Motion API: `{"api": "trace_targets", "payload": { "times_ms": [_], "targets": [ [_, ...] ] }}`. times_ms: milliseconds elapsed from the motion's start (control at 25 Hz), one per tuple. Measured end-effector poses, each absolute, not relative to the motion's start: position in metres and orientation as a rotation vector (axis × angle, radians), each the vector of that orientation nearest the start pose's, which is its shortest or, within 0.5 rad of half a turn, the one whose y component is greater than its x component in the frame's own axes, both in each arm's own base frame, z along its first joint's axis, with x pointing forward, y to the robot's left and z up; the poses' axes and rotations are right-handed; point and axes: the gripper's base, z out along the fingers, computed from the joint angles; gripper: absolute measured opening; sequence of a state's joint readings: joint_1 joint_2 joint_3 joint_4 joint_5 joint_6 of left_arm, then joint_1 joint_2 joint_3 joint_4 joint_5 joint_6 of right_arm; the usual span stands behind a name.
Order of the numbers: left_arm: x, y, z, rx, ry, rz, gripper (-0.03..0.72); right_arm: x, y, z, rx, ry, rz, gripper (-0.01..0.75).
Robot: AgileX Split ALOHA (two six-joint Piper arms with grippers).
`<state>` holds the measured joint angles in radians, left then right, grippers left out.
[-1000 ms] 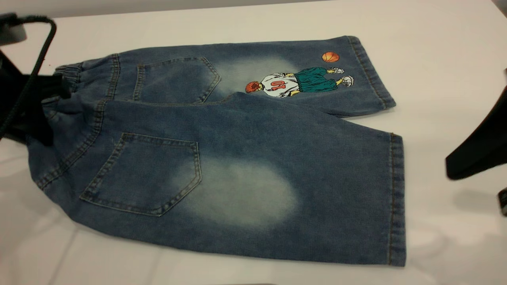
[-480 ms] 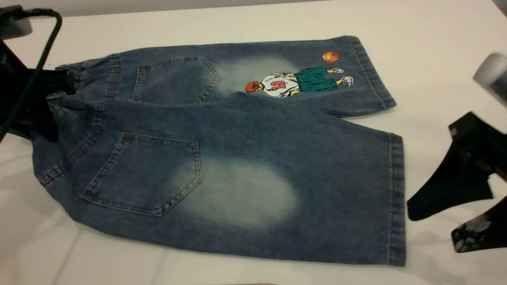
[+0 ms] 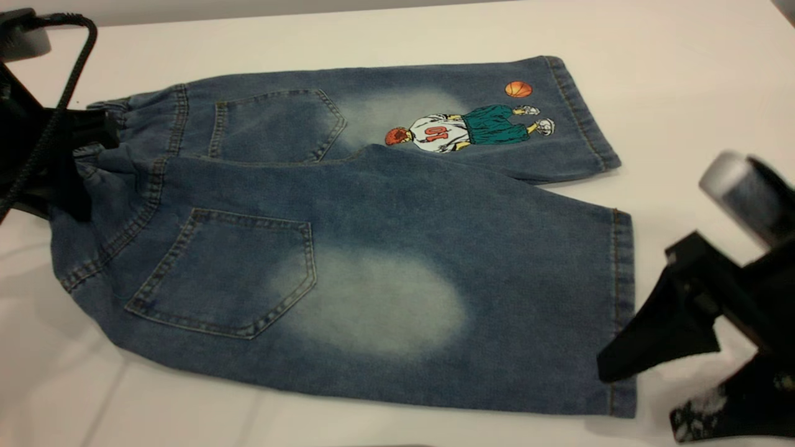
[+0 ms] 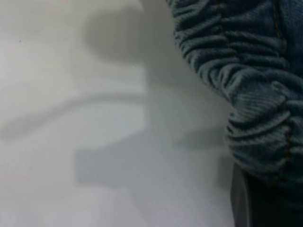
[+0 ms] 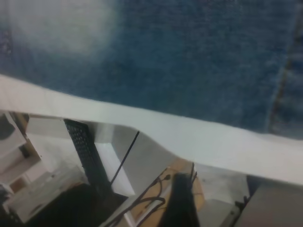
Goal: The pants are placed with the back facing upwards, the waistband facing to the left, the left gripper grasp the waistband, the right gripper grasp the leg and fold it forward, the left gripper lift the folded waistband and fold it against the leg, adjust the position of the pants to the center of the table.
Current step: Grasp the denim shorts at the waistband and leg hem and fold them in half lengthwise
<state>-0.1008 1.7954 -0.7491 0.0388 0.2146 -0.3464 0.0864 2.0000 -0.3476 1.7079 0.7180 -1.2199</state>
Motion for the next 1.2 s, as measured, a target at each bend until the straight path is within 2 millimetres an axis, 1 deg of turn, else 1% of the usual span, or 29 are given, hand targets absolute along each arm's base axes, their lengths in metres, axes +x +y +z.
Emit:
{"api": "trace_targets", "payload": {
  "times_ms": [80, 240, 560, 640, 760, 920, 1040, 1200],
  "targets": [
    [0.296, -0.029, 0.113, -0.288, 2.734, -0.102, 0.087, 0.179, 0.075, 0.039, 0.64, 2.982, 1.135, 0.521],
    [0.296, -0.029, 0.113, -0.288, 2.734, -0.102, 0.087, 0.18, 0.075, 0.034, 0.685, 2.954, 1.138, 0.521],
    [0.296, -0.029, 0.113, -0.29, 2.733, -0.102, 0.087, 0.188, 0.074, 0.033, 0.705, 2.937, 1.096, 0.52],
    [0.296, -0.029, 0.113, -0.291, 2.733, -0.102, 0.087, 0.188, 0.077, 0.032, 0.712, 2.946, 1.092, 0.516],
    [0.296, -0.029, 0.113, -0.29, 2.732, -0.103, 0.087, 0.186, 0.085, 0.033, 0.667, 2.968, 1.094, 0.511],
    [0.296, -0.029, 0.113, -0.29, 2.731, -0.103, 0.087, 0.192, 0.092, 0.032, 0.6, 2.981, 1.062, 0.51],
    [0.296, -0.029, 0.113, -0.29, 2.731, -0.103, 0.087, 0.198, 0.095, 0.032, 0.621, 2.972, 1.049, 0.51],
    [0.296, -0.029, 0.113, -0.29, 2.732, -0.103, 0.087, 0.199, 0.094, 0.032, 0.657, 2.973, 1.036, 0.509]
  ]
}}
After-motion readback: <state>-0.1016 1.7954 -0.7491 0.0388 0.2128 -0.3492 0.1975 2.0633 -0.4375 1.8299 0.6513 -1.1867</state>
